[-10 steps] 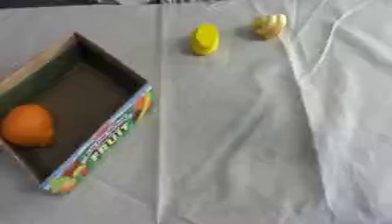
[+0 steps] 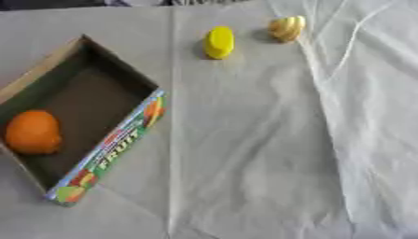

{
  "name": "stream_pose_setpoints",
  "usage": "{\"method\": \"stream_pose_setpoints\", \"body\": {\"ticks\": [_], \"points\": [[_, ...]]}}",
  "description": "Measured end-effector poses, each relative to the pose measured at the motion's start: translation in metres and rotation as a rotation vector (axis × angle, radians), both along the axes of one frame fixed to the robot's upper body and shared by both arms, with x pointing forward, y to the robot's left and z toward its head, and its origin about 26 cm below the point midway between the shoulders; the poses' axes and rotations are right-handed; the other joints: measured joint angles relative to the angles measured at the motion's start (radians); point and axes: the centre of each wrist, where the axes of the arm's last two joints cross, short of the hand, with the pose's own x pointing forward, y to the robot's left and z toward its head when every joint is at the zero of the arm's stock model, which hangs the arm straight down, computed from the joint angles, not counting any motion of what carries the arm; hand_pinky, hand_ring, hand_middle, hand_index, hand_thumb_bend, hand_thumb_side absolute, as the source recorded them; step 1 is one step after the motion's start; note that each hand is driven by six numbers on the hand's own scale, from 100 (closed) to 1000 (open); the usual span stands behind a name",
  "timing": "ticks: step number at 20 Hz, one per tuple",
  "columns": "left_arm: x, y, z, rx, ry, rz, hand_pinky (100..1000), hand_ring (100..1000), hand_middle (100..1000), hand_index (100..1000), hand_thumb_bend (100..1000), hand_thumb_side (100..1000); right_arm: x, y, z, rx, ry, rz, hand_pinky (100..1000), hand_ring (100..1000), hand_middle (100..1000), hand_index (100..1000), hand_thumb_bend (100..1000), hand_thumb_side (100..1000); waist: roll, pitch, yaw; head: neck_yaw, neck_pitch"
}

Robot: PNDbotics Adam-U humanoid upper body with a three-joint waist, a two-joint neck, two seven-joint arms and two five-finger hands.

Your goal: Pick up objects on the table and place them in the box.

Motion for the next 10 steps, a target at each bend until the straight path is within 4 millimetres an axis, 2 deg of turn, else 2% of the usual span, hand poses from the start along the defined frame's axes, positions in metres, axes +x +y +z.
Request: {"method": "stream_pose_setpoints", "body": {"ticks": [5,6,7,10], "points": [[0.0,0.0,0.0,0.001,0.004,0.001,813,790,749,875,172,373,0.009,0.006,0.026,-0.03,0.003,-0.001,869,1000,698,856,100,395,-0.006,-0.009,0.004,0.005,0.0],[0.0,0.0,0.0,0.002,0.006,0.0,813,790,749,875,174,372,0.012,0.008,0.035,-0.033,0.011,-0.007,871,1000,699,857,100,452,-0.006,-0.011,0.005,0.004,0.001],[0.0,0.0,0.0,0.003,0.007,-0.001,813,790,749,875,174,371,0.015,0.01,0.045,-0.034,0.02,-0.017,872,1000,700,857,100,468,-0.007,-0.014,0.007,0.002,0.001],[0.0,-0.001,-0.001,0.007,0.012,-0.005,813,790,749,874,170,372,0.03,0.003,0.079,-0.017,0.063,-0.084,876,1000,710,860,100,458,-0.012,-0.025,0.017,-0.007,0.006]]}}
